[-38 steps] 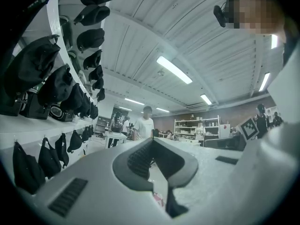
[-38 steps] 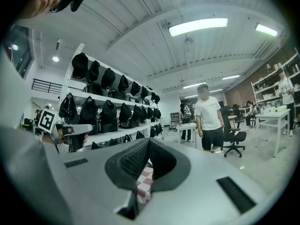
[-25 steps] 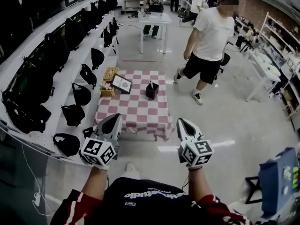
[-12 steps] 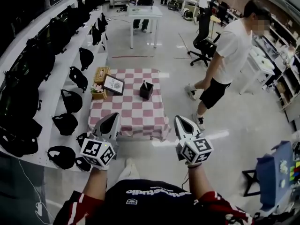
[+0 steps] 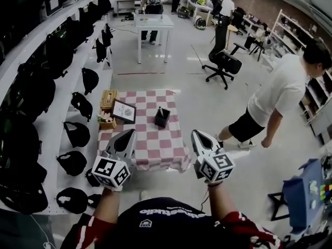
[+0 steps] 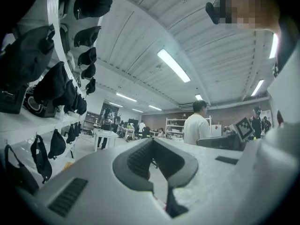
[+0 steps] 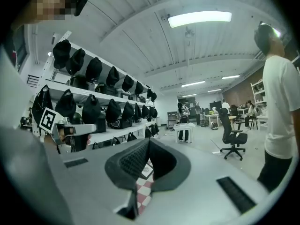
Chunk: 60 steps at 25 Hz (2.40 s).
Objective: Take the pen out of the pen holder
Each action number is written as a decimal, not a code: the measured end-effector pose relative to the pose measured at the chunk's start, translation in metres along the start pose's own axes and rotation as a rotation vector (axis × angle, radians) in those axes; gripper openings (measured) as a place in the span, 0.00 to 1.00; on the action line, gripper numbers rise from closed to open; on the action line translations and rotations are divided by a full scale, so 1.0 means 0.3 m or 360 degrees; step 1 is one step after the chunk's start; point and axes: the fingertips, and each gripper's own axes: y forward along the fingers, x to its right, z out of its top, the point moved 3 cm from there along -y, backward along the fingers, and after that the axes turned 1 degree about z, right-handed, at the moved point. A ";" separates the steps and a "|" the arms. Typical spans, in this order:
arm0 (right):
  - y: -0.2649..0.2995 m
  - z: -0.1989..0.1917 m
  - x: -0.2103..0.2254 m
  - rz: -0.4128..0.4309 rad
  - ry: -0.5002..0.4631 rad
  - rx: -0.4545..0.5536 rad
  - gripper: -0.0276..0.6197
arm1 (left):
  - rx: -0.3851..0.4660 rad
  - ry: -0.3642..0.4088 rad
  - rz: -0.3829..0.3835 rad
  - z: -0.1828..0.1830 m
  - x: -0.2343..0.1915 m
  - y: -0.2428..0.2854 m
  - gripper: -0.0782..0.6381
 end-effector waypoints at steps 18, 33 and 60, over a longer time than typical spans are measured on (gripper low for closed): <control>0.254 -0.017 0.012 -0.0108 0.0023 -0.0035 0.05 | -0.0021 -0.0068 -0.0071 -0.023 -0.234 0.132 0.12; 0.492 -0.005 0.106 -0.0005 -0.0016 -0.0055 0.05 | -0.0011 -0.0090 0.0016 -0.035 -0.371 0.270 0.12; 0.818 -0.249 0.328 0.0238 -0.0103 -0.0386 0.19 | -0.0057 0.0003 0.0012 -0.063 -0.392 0.548 0.12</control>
